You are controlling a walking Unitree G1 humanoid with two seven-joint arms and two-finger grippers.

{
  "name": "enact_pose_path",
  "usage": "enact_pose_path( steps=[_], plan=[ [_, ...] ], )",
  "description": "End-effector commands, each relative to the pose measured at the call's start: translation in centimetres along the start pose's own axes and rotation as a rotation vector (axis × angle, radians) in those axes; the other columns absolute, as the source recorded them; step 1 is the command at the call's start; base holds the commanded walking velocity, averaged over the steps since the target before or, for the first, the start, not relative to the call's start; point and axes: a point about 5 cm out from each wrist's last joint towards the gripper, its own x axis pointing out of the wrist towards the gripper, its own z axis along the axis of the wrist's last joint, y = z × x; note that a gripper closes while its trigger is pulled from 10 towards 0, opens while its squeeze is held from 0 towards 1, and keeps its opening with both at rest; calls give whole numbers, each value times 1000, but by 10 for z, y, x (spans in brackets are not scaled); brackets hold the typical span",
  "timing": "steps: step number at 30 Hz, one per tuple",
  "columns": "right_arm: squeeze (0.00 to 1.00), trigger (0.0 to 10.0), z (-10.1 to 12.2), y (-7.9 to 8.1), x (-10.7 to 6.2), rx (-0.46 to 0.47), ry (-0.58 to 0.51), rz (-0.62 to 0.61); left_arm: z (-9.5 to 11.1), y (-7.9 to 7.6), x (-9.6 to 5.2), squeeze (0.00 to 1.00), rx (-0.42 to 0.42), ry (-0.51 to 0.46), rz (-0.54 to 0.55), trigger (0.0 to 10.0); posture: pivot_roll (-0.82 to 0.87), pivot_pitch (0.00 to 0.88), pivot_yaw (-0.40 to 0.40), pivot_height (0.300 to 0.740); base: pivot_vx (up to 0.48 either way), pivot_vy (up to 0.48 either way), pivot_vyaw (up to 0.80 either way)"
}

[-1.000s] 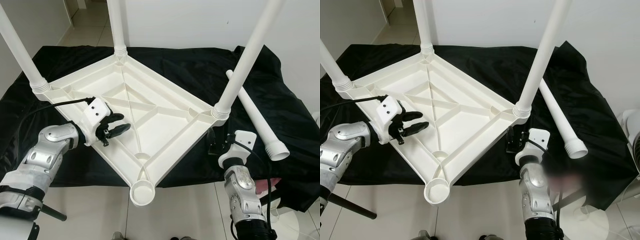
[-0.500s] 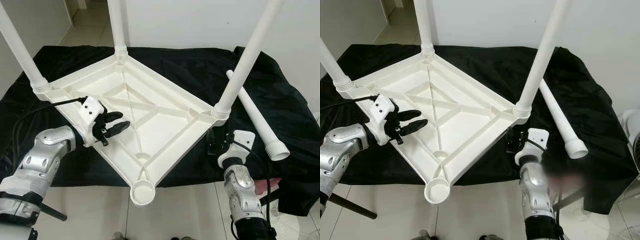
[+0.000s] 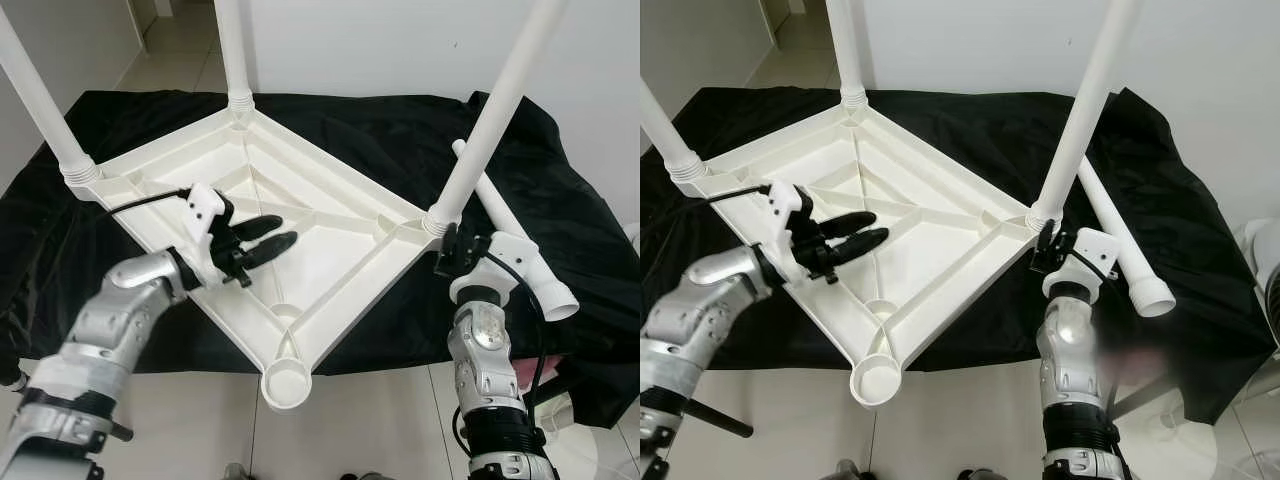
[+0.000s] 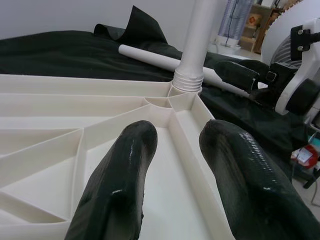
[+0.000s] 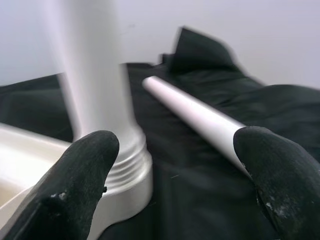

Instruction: Building children table

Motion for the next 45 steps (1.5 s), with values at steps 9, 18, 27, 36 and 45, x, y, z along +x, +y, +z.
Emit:
enact_pose_path(
  steps=[9,18,27,36,45],
  plan=[
    [0,10000,3,-17,9,-3,-15,-178,0,-19,2,0,-98,-34,-114,10000,1,88,-32,740,0,0,0],
    [0,10000,16,-6,45,46,-2,-124,-13,-44,6,0,-176,1,-185,10000,-6,104,-32,740,0,0,0],
    [0,10000,25,0,60,52,-1,-78,-16,-47,5,0,-189,18,-156,10000,-8,115,-37,740,0,0,0],
    [0,10000,34,16,75,85,5,37,-16,-48,-3,0,-178,56,-132,10000,4,129,-34,740,0,0,0],
    [0,10000,37,21,77,105,-6,41,-3,-26,-25,0,17,173,-50,10000,25,137,-30,740,0,0,0]
  ],
)
